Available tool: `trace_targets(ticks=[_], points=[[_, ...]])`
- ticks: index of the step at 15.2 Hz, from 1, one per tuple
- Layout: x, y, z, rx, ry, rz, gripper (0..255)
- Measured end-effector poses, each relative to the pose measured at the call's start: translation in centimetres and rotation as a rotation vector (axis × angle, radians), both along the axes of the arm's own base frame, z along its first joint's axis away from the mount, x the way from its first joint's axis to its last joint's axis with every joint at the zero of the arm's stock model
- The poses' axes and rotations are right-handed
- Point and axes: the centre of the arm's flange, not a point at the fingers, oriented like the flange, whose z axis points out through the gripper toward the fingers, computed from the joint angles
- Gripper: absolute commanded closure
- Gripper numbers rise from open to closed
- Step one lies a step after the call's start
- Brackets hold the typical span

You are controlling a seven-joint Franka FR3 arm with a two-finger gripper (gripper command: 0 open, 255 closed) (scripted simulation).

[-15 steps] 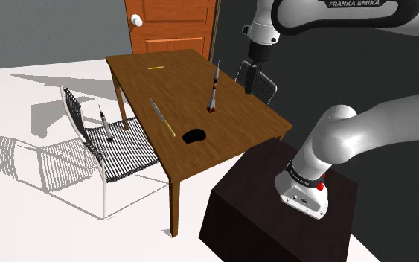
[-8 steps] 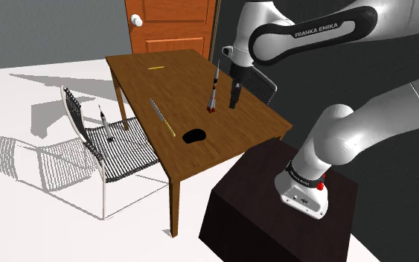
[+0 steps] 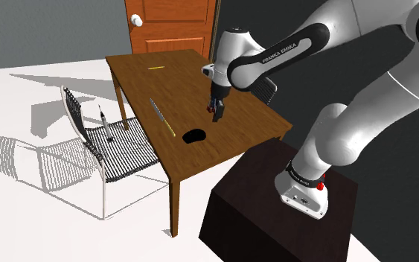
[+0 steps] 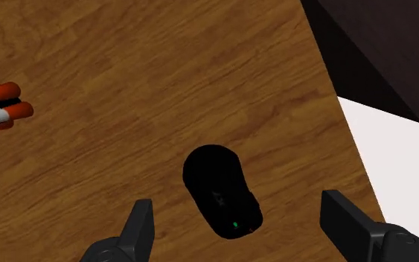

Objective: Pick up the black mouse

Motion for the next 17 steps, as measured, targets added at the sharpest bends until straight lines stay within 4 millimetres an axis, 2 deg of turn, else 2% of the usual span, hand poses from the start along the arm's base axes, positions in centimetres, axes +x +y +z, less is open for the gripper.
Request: trace_targets(ticks=[7, 10, 16, 17], points=[[3.6, 3.7, -7.0, 0.002, -0.056, 0.241, 0], [4.0, 4.5, -8.9, 0.002, -0.066, 0.286, 0], [4.0, 4.6, -12.3, 0.002, -0.068, 0.292, 0], [4.0, 4.6, -12.5, 0.002, -0.068, 0.292, 255]])
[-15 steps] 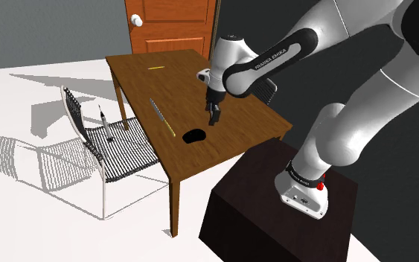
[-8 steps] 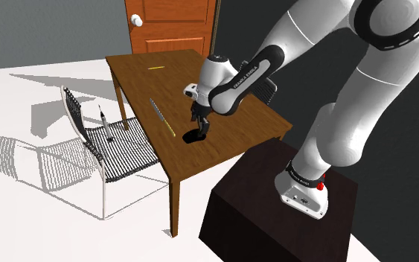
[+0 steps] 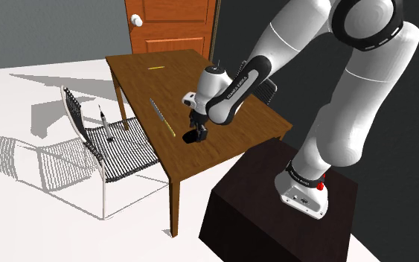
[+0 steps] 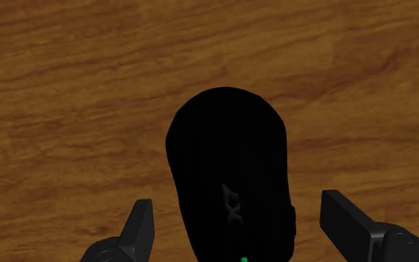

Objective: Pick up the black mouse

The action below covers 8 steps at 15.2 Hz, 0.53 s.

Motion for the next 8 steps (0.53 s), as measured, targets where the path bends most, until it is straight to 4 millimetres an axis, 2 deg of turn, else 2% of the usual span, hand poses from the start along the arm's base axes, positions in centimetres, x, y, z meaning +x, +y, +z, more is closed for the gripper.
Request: trace_targets(ticks=[8], points=[[0.01, 0.14, -0.05, 0.001, -0.004, 0.002, 255]])
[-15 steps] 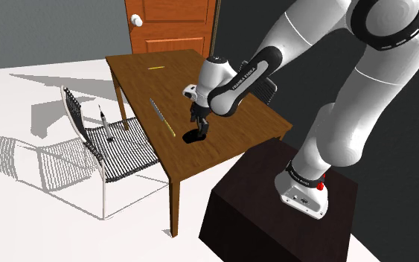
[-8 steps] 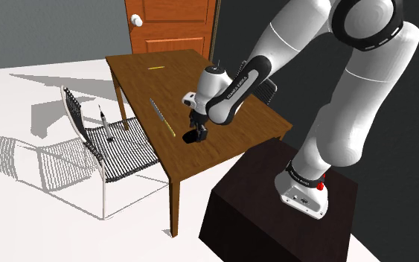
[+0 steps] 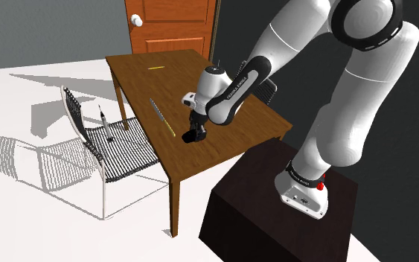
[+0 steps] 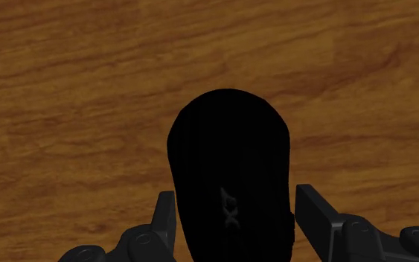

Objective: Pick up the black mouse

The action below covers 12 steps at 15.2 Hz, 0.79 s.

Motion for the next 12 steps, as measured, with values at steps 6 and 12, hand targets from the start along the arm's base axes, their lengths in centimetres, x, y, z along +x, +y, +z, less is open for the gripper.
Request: trace_targets(ticks=[6, 12], points=[[-0.1, 0.0, 1.4, -0.001, 0.003, -0.001, 255], [0.0, 0.0, 4.7, -0.001, 0.003, -0.001, 255]])
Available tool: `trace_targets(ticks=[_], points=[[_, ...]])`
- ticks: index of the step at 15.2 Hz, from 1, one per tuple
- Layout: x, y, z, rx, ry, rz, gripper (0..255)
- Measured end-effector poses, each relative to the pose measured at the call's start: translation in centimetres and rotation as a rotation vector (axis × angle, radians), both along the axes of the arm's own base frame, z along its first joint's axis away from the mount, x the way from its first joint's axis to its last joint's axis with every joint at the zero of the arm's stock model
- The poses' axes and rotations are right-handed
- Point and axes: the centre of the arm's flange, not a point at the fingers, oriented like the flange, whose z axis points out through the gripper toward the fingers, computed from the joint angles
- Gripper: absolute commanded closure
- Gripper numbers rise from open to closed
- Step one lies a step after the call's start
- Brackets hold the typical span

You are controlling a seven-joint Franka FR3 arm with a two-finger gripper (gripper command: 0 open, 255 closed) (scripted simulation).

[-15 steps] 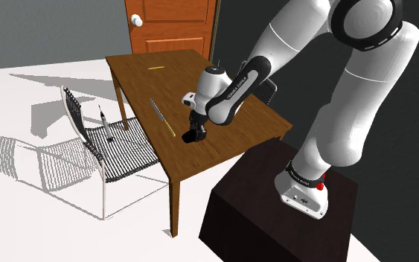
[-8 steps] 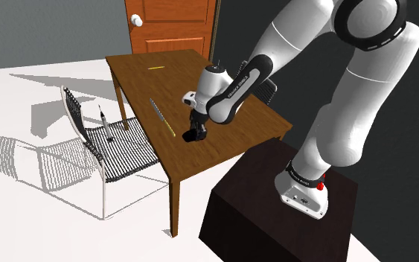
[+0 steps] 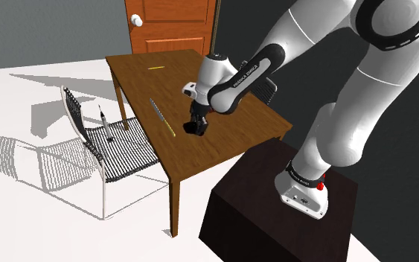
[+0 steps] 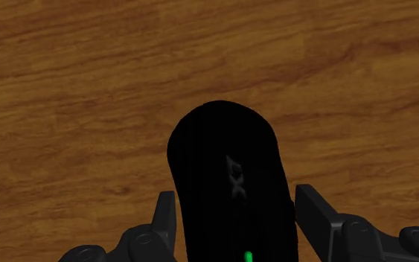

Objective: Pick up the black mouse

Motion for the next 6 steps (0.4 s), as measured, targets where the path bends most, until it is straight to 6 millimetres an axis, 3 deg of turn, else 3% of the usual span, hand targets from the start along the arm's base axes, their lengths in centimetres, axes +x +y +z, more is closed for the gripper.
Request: trace_targets(ticks=[6], points=[[-0.1, -0.1, 2.8, 0.0, 0.0, 0.0, 255]])
